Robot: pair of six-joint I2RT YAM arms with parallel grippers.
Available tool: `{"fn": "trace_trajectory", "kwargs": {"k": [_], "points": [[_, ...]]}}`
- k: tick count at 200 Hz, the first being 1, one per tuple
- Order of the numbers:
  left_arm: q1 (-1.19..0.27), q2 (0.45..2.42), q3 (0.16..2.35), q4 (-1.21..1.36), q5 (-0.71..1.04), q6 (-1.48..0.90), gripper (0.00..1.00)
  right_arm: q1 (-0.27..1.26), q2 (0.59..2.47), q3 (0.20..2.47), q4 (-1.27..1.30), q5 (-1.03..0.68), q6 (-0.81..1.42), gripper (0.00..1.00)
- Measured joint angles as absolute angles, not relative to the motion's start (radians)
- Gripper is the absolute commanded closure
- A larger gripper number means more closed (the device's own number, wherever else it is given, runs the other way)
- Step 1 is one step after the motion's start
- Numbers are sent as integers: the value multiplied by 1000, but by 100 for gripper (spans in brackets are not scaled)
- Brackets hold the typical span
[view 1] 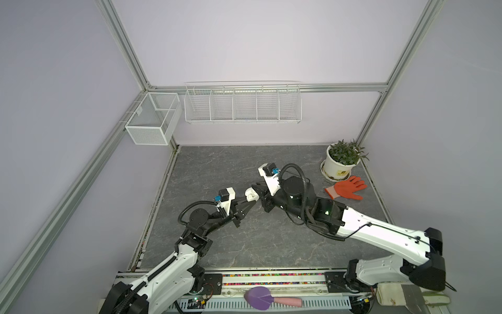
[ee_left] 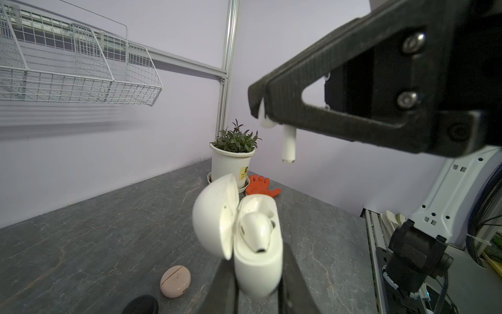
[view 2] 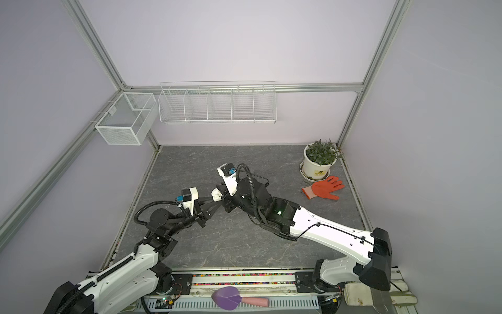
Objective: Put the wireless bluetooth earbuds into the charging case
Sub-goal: 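Push the earbud into the empty slot of the case, open right gripper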
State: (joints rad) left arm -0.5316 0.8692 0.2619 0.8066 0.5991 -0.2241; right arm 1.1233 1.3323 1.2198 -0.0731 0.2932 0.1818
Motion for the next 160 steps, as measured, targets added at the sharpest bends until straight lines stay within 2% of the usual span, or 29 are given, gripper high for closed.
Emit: {"fn": "trace_trajectory", "kwargs": {"k": [160], "points": [[-532,852,262,785,598,-222,100,1128,1341,1130,31,272,173,93]]}}
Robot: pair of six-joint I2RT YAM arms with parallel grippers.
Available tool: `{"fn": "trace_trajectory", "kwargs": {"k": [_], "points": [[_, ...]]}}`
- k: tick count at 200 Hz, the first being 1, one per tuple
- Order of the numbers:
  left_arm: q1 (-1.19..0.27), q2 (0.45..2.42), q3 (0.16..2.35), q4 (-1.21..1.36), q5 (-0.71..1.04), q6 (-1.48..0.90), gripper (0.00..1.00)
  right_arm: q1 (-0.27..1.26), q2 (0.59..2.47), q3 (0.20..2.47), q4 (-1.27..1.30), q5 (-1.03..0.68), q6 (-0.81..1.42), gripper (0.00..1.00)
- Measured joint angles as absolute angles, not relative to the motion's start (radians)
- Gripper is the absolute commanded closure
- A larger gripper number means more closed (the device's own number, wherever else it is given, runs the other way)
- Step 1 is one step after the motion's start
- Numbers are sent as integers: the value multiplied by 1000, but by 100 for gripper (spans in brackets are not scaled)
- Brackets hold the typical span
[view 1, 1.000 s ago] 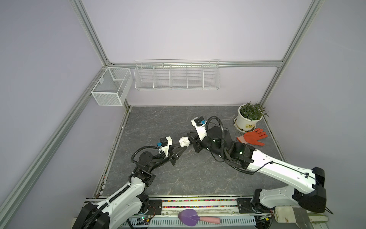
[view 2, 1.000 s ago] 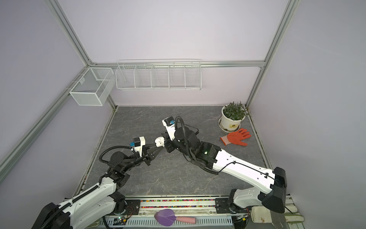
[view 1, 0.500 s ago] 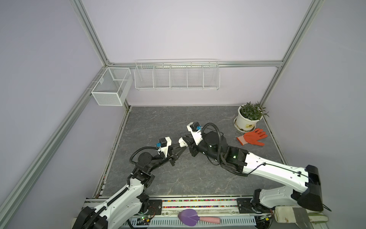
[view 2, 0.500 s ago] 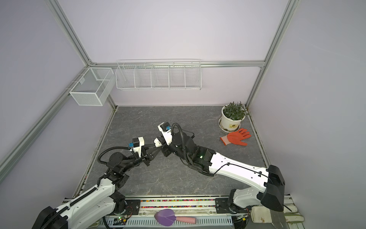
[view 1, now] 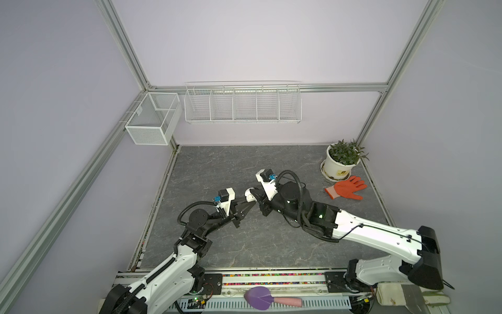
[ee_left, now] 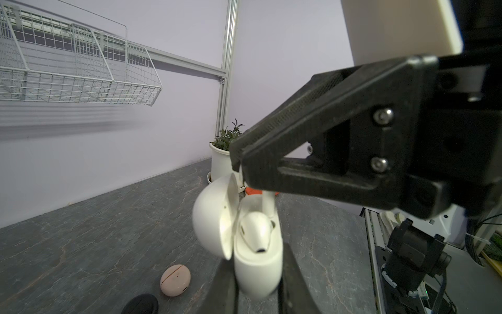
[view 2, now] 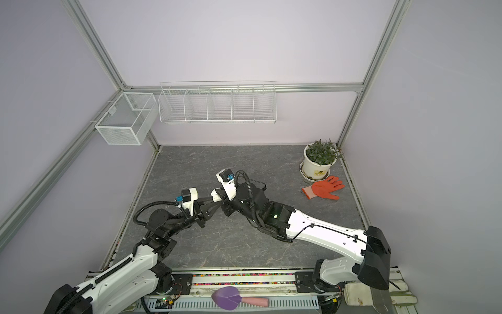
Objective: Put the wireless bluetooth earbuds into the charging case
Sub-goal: 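Push the earbud into the empty slot of the case, open right gripper, then move the right gripper to the open lid of the case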
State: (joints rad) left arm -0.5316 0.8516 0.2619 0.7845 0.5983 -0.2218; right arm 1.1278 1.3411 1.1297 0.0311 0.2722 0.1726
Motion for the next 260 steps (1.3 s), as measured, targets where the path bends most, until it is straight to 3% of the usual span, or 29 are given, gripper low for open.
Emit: {"fn": "trace_trajectory", "kwargs": {"k": [48,117,190,260], "points": [[-533,846,262,778,595,-222,100,1129,1341,1122,29,273,173,93],[-533,845,262,776,591,-217,100,1129,1341,1122,22,282,175,68],[-533,845,262,766,583,-191,100,1126,1339,1176,-46,286,159,55],[-535,913,293,722,631,-96,100,1007,1247,1353,-386,6,-9,46]]}}
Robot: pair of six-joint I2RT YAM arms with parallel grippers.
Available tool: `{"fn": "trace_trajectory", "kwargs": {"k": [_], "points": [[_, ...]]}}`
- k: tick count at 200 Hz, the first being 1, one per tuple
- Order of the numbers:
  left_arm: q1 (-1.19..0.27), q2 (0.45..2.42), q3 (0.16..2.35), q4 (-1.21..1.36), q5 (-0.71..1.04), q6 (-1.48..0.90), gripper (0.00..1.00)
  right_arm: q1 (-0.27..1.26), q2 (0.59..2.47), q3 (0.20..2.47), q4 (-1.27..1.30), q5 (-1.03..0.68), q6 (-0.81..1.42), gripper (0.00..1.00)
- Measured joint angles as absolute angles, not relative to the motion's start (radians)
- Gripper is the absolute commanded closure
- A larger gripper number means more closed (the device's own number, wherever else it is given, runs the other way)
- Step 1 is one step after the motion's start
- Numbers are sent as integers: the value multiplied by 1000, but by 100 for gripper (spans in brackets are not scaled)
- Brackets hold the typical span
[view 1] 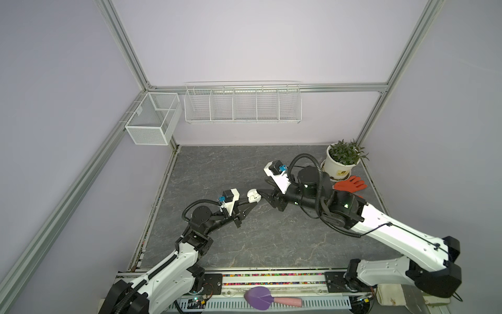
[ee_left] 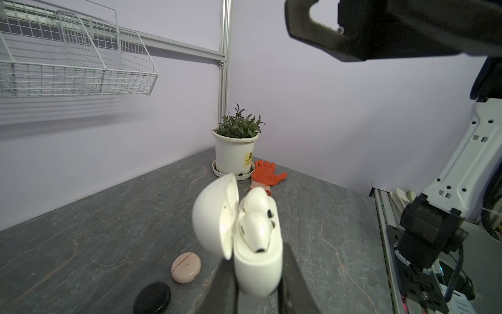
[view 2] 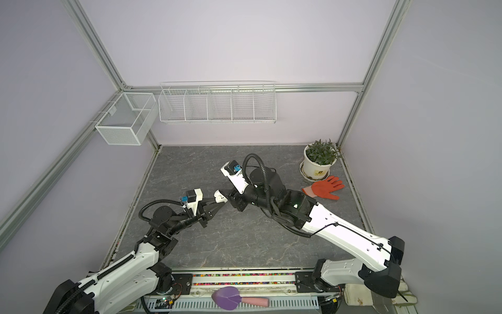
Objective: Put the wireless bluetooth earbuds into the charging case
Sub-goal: 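Move the right gripper to the open lid of the case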
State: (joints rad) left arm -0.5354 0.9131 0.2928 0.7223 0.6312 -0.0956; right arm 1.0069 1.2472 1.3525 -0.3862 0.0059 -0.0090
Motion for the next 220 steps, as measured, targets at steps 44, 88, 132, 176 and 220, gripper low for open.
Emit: {"fn": "trace_trajectory", "kwargs": {"k": [44,88,132,176,220], "points": [[-538,976,303,719,710,-38,100,895,1263,1413,-574,-171,-148,33],[-538,1003,303,705,790,-23,100,840,1284,1430,-692,-353,-242,22],[-538,1068,313,677,853,-24,100,693,1411,1533,-822,-582,-236,28],[-538,1159,361,680,962,-16,100,662,1533,1587,-916,-735,-233,30],[-545,1188,360,738,1038,-5,100,663,1613,1589,-978,-799,-232,29]]}}
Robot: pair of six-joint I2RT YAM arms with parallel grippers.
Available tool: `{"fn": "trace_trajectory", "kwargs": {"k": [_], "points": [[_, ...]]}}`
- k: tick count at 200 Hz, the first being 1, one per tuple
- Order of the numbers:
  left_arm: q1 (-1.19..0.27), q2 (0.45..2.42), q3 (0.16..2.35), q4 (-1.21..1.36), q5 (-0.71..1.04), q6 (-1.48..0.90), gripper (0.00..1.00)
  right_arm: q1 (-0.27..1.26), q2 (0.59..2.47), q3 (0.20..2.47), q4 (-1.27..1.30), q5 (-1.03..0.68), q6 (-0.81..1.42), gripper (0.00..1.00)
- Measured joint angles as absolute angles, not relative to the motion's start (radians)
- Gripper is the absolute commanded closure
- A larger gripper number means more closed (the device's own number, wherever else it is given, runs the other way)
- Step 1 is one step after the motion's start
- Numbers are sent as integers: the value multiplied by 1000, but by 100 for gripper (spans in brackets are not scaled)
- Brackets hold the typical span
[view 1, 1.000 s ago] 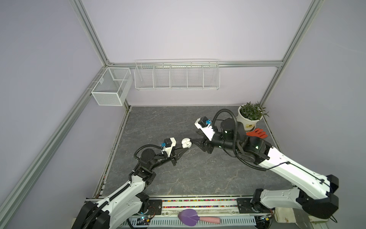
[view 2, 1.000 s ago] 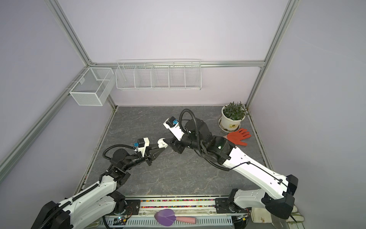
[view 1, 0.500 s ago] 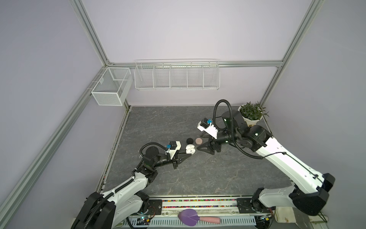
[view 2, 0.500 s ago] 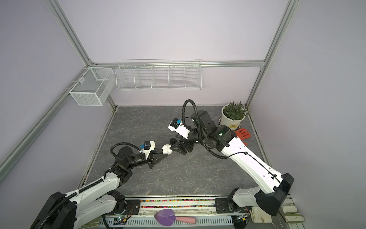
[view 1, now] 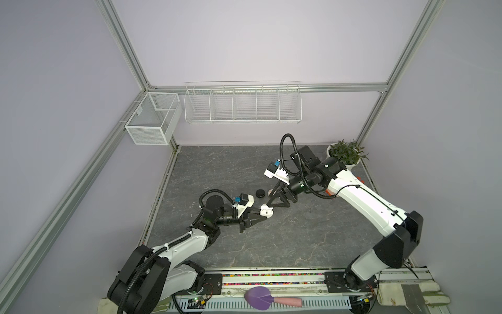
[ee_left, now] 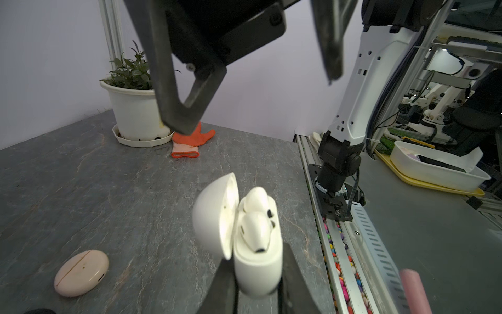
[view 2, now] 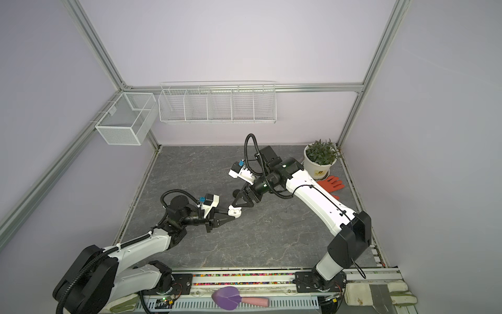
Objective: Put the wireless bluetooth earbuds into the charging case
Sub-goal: 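Move the right gripper to the open lid of the case, then push the lid shut with the right gripper while left holds the case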
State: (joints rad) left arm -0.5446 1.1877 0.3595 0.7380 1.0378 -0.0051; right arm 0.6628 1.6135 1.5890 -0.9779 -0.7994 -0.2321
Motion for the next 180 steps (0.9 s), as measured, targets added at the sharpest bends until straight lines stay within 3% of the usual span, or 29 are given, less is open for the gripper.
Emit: {"fn": "trace_trajectory", "kwargs": {"k": [180], "points": [[-553,1194,353,763,1077,14,100,685,1638,1550,-1003,-880,-225,37]]}}
